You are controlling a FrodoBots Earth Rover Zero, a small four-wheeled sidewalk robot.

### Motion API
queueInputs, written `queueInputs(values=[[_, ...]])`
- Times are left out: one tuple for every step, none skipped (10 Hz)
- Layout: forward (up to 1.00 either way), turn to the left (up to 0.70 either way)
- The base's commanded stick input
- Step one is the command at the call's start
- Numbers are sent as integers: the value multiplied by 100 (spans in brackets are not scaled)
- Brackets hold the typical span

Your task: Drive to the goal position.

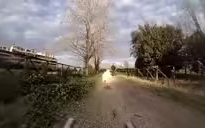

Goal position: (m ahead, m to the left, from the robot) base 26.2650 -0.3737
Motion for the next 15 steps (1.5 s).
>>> queueInputs(values=[[70, 0], [70, 0], [70, 0], [70, -18], [70, -32], [70, -6], [70, 0], [70, 0], [70, 0], [70, 0], [70, 0], [70, 0], [70, 0], [70, 0], [70, 0]])
